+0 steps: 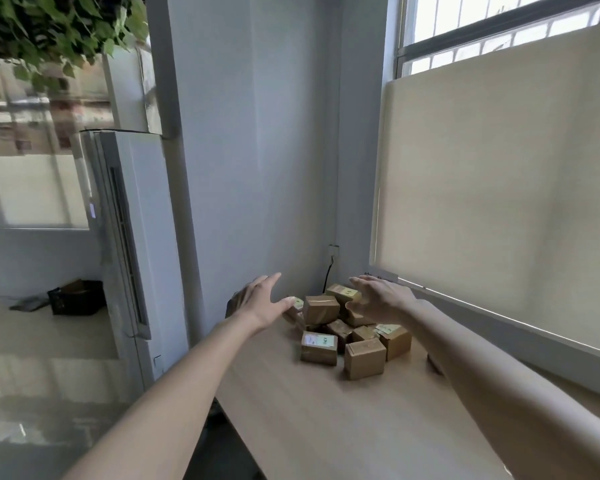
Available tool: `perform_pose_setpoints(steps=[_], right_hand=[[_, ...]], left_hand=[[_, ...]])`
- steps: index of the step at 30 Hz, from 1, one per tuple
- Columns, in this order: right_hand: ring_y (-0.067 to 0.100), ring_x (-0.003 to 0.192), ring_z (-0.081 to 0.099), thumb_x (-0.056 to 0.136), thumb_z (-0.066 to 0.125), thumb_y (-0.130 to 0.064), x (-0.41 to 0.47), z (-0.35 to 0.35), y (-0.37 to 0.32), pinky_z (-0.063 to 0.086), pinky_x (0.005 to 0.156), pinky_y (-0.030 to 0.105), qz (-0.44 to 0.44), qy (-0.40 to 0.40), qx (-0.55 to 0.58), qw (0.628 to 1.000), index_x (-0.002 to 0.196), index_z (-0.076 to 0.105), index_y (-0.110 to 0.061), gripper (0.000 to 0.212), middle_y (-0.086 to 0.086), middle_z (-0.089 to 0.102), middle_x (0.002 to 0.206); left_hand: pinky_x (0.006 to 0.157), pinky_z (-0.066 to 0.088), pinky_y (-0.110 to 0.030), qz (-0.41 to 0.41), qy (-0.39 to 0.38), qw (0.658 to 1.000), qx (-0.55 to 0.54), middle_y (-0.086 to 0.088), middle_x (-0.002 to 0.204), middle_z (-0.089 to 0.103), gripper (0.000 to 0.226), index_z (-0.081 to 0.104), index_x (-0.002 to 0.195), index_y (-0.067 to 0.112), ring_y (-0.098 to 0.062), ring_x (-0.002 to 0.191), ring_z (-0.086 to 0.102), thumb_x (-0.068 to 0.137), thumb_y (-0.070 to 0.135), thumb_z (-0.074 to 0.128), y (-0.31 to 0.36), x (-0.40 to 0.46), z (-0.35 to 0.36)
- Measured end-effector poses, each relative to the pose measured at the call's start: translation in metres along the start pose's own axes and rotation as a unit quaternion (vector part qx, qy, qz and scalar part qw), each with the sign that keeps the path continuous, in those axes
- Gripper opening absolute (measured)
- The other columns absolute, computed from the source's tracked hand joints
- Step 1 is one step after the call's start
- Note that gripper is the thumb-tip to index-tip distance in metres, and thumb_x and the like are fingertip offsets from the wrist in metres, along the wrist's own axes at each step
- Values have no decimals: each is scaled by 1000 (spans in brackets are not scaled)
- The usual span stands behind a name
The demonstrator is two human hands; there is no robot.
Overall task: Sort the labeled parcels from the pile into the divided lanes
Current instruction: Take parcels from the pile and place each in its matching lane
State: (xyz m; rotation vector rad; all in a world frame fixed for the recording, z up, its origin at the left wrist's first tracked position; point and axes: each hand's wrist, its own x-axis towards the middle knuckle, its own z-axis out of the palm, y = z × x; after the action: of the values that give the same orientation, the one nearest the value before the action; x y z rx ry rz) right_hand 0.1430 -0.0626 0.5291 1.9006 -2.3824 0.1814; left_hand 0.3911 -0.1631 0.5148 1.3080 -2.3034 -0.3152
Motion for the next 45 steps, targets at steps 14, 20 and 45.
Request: perform_pose_setpoints(steps=[14,20,45], right_hand=[[22,137,48,100,49,-56,128,59,78,49,96,39,85,-25,-3,996,158,25,-35,66,-9,32,163],[19,146,38,99,47,-60,189,109,133,42,107,40,162,-64,0,985,161,19,-36,72,-13,22,167],[19,143,41,99,48,-55,393,432,278,49,102,43,257,-287,62,921,160,22,-34,69,-8,30,163]], left_hand=[[105,39,-39,74,-59,995,18,6,157,36,77,26,154,35,-22,138,41,89,68,52,10,186,117],[99,44,-38,125,-97,987,21,5,155,39,76,25,154,34,-22,135,44,90,68,49,15,270,196],[99,44,-39,50,-367,929,1,2,151,41,81,20,157,28,-24,134,45,91,69,45,-84,422,591]])
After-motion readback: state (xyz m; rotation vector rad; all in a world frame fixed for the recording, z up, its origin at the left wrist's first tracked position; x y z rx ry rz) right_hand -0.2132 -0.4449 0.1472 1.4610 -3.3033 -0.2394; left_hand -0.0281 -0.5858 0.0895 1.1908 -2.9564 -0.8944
